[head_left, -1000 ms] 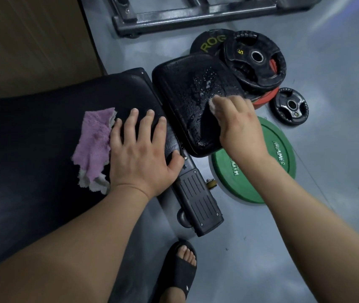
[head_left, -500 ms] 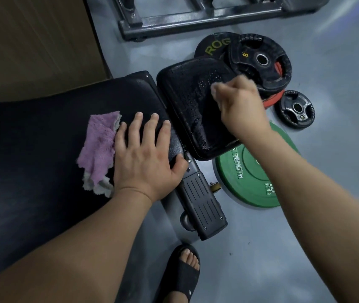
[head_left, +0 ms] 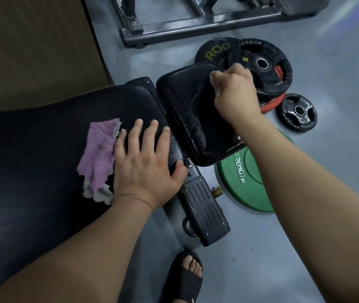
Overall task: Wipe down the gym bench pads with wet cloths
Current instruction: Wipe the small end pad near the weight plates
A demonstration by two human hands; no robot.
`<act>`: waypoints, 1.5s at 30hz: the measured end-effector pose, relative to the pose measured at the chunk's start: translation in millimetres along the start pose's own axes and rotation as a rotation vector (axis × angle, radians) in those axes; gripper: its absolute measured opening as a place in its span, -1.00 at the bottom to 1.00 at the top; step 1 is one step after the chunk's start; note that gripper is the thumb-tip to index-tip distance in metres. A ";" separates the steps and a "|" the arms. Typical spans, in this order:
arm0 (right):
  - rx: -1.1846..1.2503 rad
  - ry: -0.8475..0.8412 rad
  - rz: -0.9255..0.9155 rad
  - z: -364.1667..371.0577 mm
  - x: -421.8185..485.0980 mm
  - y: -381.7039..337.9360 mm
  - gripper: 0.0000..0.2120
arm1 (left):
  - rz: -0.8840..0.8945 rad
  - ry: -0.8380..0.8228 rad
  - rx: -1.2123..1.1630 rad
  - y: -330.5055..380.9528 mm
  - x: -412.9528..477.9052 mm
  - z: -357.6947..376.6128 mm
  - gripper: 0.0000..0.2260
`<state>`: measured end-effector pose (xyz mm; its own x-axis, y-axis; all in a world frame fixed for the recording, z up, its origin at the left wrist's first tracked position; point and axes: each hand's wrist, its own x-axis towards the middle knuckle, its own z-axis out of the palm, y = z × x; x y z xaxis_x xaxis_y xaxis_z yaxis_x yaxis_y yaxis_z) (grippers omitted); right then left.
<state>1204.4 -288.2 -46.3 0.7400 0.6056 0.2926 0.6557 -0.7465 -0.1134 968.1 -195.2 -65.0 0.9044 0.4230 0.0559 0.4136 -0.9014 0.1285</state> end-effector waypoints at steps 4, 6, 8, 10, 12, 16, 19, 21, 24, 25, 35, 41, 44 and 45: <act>0.125 -0.061 -0.178 1.0 -25.8 -35.4 -0.75 | 0.005 0.004 -0.005 0.0 0.5 0.7 -0.34; 0.175 -0.078 -0.275 -6.4 -41.0 -33.6 -0.74 | 0.005 -0.002 -0.007 -0.8 0.6 0.2 -0.34; 0.105 -0.042 -0.249 -3.9 -26.7 -13.5 -0.78 | 0.004 -0.006 -0.010 -0.8 0.8 -0.3 -0.34; 0.002 -0.011 -0.091 4.0 -0.8 5.1 -0.85 | 0.002 -0.014 -0.008 -0.7 0.5 -0.7 -0.34; -0.030 0.001 0.009 8.7 12.0 -2.8 -0.87 | -0.001 -0.020 -0.006 -0.5 0.7 -1.1 -0.34; 0.134 -0.053 -0.218 11.5 -20.3 -45.6 -0.77 | 0.005 -0.017 -0.010 -0.9 1.2 -0.9 -0.34; 0.120 -0.051 -0.252 5.0 -13.5 -27.3 -0.80 | 0.003 -0.016 -0.006 -0.9 1.2 -1.2 -0.34; 0.028 -0.037 -0.054 9.4 15.7 -8.6 -0.81 | 0.004 -0.018 -0.005 -0.5 0.8 -1.0 -0.34; 0.000 -0.055 0.090 19.2 31.8 -25.9 -0.77 | 0.001 -0.021 -0.002 -0.6 1.0 -0.9 -0.34; 0.018 -0.066 0.015 22.9 28.6 -37.4 -0.77 | 0.002 -0.022 -0.003 -0.7 1.1 -0.9 -0.34; -0.004 -0.147 -0.010 17.0 43.9 -42.2 -0.75 | 0.003 -0.026 -0.010 -0.6 1.3 -0.7 -0.33; -0.001 -0.130 -0.064 17.3 45.9 -17.9 -0.76 | 0.004 -0.019 -0.010 -0.2 1.5 -0.3 -0.34; -0.047 -0.120 0.218 16.7 56.0 -6.4 -0.67 | 0.005 -0.012 -0.012 -0.3 1.6 0.5 -0.34; -0.041 -0.126 0.197 17.1 52.3 -16.4 -0.67 | 0.006 -0.015 -0.012 0.3 1.5 0.6 -0.34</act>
<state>1234.9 -239.6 -45.4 0.8676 0.4750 0.1474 0.4922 -0.8626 -0.1173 969.7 -194.9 -65.4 0.9083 0.4162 0.0423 0.4071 -0.9026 0.1397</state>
